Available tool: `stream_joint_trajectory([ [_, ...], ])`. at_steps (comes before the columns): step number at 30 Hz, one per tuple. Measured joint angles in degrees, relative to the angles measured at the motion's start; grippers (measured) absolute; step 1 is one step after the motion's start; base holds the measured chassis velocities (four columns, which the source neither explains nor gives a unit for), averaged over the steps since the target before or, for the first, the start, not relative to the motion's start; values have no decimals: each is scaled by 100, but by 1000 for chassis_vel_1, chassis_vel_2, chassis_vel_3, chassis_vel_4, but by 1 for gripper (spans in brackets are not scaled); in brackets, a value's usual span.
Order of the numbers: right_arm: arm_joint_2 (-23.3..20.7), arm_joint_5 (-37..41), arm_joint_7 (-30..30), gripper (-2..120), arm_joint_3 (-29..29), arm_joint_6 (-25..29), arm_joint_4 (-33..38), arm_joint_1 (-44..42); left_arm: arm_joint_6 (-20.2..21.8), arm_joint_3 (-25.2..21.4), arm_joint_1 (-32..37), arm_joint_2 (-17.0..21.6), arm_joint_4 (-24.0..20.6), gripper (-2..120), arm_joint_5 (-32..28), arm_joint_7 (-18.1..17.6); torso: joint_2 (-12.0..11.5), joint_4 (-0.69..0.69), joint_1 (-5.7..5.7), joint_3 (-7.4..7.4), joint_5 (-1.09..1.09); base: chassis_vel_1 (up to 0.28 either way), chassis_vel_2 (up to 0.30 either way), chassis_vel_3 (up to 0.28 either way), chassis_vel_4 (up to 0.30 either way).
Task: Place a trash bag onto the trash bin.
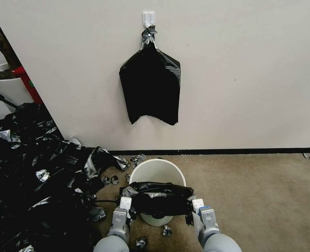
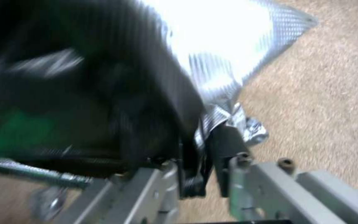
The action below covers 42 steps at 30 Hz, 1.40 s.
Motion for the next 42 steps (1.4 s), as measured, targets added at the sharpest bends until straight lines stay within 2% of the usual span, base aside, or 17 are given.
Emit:
stream_joint_trajectory([
  [4,-160,-14,22,30,-30,86,386,-305,122,-79,153,220,-390,24,-108,-6,0,-1,0,0,1,0,0,0,0],
  [6,-302,-22,55,41,-35,119,735,-531,260,-125,277,424,-744,36,-173,-85,0,-1,0,0,0,0,0,0,0],
  [10,-465,-17,128,54,-29,138,1140,-717,387,-176,417,597,-1104,48,-282,-211,0,-1,0,-1,0,0,0,0,0],
  [11,-465,-17,128,54,-29,138,1140,-717,387,-176,417,597,-1104,48,-282,-211,0,-1,0,-1,0,0,0,0,0],
  [13,-520,-6,151,66,-23,197,1438,-738,402,-236,488,664,-1352,59,-401,-298,0,-1,0,0,0,0,0,0,0],
  [15,-515,-6,125,71,-22,295,1528,-666,402,-273,492,668,-1439,65,-489,-326,0,-1,0,0,0,0,0,0,0],
  [17,-446,7,-81,82,22,482,1612,-394,312,-350,458,631,-1580,74,-664,-336,0,-1,0,0,0,0,0,0,0],
  [19,-397,26,-255,84,79,582,1595,-193,206,-391,424,590,-1624,79,-714,-328,0,-1,0,0,0,0,0,0,0],
  [22,-241,180,-864,98,441,746,1242,581,-82,-527,318,402,-1731,93,-642,-225,0,0,0,0,1,0,0,0,0],
  [24,-209,293,-1084,99,592,686,1111,773,-143,-580,325,314,-1799,97,-519,-199,0,0,0,0,2,0,0,0,0],
  [27,-191,655,-1573,100,953,97,931,1048,-209,-730,491,75,-2042,99,-277,-161,0,-1,0,0,0,0,0,0,0],
  [28,-189,986,-1905,100,1166,-453,801,1210,-231,-887,712,-172,-2195,100,-89,-151,0,-1,0,0,3,0,0,0,0],
  [30,-187,1125,-2003,100,1174,-580,645,1350,-232,-963,752,-258,-2209,100,-68,-146,0,0,0,0,-1,0,0,0,0],
  [32,-153,1226,-2307,100,1027,-712,-85,1949,-215,-1291,631,-407,-2234,100,-76,-104,0,-1,0,0,3,0,0,0,0],
  [33,-153,1226,-2307,100,1027,-712,-85,1949,-215,-1291,631,-407,-2234,100,-76,-104,0,-1,0,0,3,0,0,0,0],
  [36,-32,997,-2805,100,789,-731,-1313,2720,-229,-1647,665,-676,-2235,100,-73,-41,0,1,0,1,2,0,0,0,0],
  [42,143,707,-3247,100,531,-728,-2236,3298,-334,-1917,603,-914,-2233,100,-68,-32,0,0,0,1,0,0,0,0,0],
])
